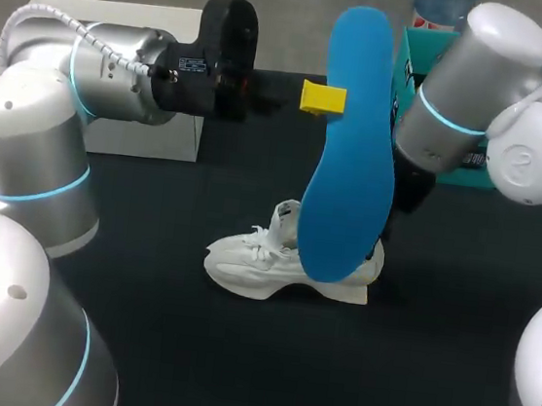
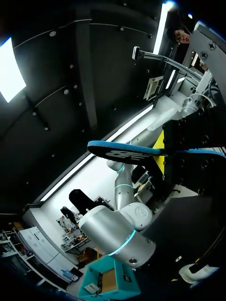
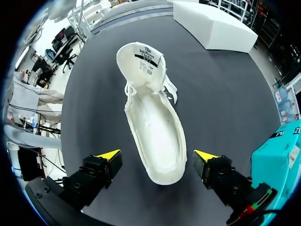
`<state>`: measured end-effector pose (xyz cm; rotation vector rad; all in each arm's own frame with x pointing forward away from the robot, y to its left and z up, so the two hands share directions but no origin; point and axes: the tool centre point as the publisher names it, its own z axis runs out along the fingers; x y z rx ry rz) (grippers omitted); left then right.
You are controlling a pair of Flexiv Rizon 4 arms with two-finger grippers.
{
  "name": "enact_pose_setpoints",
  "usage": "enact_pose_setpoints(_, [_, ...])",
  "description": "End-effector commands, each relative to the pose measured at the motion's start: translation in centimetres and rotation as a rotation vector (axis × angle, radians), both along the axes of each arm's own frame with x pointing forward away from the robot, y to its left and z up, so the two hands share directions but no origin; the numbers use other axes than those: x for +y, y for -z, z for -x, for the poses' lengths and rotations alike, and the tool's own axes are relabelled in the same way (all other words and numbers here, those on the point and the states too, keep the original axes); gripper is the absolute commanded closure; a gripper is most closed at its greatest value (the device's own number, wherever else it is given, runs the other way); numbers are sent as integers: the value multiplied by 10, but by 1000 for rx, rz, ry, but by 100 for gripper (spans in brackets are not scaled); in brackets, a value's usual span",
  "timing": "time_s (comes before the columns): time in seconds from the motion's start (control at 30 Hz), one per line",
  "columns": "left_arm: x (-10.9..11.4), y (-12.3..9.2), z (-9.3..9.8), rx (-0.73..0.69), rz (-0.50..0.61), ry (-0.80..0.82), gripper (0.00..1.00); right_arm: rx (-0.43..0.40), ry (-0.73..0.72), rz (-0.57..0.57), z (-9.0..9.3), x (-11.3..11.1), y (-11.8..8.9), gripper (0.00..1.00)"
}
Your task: Take the shoe out of the shoebox, open the shoe tongue, remove and reinsert the insole, then place the shoe into the shoebox
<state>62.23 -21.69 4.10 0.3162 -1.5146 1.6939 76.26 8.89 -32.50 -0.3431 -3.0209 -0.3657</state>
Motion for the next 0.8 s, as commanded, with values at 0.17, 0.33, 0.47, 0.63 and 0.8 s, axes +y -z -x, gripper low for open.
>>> enact_pose_setpoints(0.17, [-1,0,1,0,2,-1,100,23,-46,114,-1,0,-2,0])
enact_pose_setpoints(0.33, [-1,0,1,0,2,-1,100,26,-51,124,0,1,-2,0])
enact_pose_setpoints(0.47, [-1,0,1,0,2,-1,100,35,-43,147,1,0,-2,0])
enact_pose_setpoints(0.63, [-1,0,1,0,2,-1,100,32,-34,157,2,0,-1,0])
enact_pose_setpoints(0.8, [-1,0,1,0,2,-1,100,32,-34,157,2,0,-1,0])
